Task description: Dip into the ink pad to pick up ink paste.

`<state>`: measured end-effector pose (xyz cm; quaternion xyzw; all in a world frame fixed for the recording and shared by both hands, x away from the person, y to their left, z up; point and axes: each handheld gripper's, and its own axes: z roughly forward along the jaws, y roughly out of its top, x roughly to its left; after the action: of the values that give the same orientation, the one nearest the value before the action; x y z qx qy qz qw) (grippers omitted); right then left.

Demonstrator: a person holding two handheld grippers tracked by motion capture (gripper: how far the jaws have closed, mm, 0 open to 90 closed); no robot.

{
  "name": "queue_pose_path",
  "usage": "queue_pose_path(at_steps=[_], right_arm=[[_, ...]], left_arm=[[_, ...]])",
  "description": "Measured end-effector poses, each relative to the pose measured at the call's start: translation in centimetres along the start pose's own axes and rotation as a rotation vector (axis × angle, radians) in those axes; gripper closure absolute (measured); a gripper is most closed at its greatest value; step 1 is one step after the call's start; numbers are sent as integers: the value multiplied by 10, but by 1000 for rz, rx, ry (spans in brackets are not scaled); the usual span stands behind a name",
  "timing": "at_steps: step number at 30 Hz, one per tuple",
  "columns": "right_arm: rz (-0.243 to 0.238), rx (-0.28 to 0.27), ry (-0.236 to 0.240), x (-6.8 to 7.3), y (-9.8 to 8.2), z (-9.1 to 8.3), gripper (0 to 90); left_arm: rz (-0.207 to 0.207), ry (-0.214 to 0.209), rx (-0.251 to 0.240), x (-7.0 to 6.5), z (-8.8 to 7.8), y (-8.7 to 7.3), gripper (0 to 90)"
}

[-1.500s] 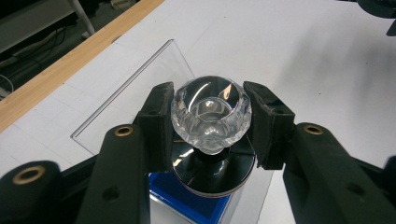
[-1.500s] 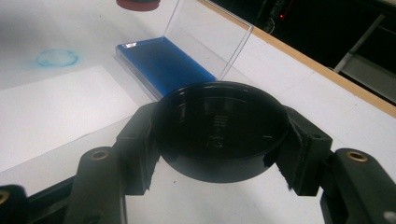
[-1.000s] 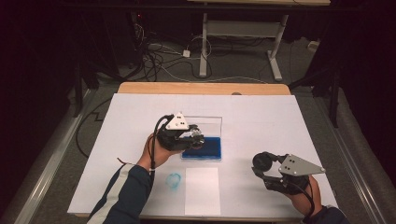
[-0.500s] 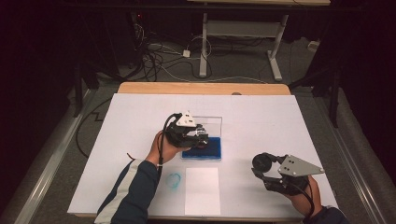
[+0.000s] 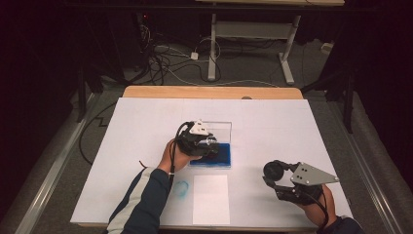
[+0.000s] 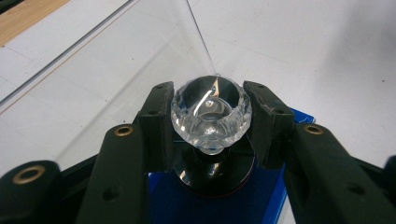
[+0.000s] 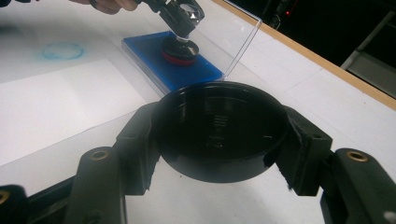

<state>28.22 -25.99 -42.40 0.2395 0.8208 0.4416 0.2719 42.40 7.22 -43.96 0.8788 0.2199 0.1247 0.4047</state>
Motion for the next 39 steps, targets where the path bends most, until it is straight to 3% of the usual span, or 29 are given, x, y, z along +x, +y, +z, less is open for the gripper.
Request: queue_pose_path(at_steps=[10,39], right_arm=[[-2,2,1,1,1,0,383],[7,2,7,2,1,0,382]], left_arm=[[-27,-10,-21,0,-1,-7,542],[-34,-10,-16,-1,-1,-7,543]])
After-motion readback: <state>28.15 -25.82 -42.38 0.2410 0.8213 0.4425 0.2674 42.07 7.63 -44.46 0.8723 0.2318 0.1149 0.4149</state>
